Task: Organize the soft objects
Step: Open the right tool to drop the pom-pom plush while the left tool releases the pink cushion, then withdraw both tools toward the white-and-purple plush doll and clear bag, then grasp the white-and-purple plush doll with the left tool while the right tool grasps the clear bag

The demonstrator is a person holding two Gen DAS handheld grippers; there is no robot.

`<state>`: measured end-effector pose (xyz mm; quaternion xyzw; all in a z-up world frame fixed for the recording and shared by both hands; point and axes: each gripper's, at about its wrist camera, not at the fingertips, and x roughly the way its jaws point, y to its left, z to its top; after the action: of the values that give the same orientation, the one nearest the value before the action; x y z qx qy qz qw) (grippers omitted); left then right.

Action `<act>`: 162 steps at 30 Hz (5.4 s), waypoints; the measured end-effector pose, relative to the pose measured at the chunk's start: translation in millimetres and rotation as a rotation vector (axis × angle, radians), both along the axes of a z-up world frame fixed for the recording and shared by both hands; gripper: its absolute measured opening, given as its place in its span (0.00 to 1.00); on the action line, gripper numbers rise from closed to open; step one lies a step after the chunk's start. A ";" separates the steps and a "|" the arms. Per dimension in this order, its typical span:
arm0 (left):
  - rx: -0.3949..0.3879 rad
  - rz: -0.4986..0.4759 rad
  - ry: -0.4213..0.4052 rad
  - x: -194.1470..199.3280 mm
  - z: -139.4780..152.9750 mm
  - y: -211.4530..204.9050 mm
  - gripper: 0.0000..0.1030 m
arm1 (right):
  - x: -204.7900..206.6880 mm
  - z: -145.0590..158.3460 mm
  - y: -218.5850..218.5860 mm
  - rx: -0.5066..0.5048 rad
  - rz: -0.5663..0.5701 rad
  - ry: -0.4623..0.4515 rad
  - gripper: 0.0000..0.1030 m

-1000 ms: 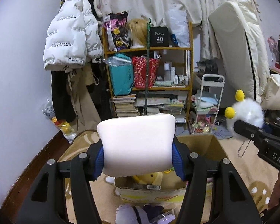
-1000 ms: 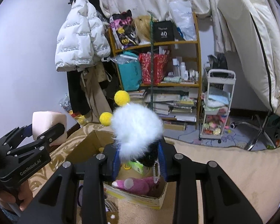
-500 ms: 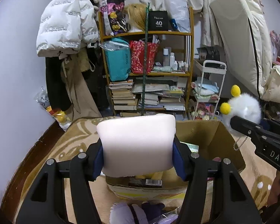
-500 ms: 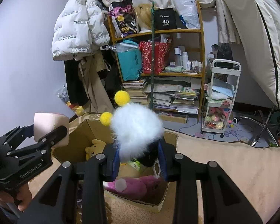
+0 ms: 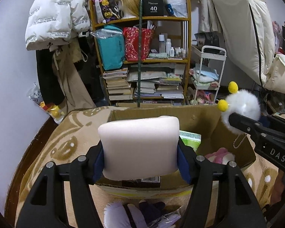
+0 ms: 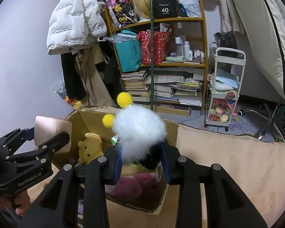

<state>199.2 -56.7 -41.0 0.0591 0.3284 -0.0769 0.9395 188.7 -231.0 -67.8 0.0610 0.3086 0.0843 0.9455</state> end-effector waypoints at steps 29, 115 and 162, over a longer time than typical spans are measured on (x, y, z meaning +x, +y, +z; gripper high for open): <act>-0.006 -0.009 0.068 7.8 -7.2 3.8 0.71 | -0.2 -8.2 -6.3 0.027 -0.005 0.019 0.44; -0.119 0.115 0.536 -15.3 -71.2 82.8 0.95 | -47.1 -82.4 114.7 -0.111 0.177 0.218 1.00; -0.232 0.046 0.653 -5.1 -108.2 79.2 0.60 | -35.0 -109.7 98.4 -0.046 0.156 0.327 0.84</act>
<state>194.1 22.5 -149.2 -0.0831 0.6020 -0.1073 0.7869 153.7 -132.6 -177.5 0.0280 0.4640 0.1390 0.8744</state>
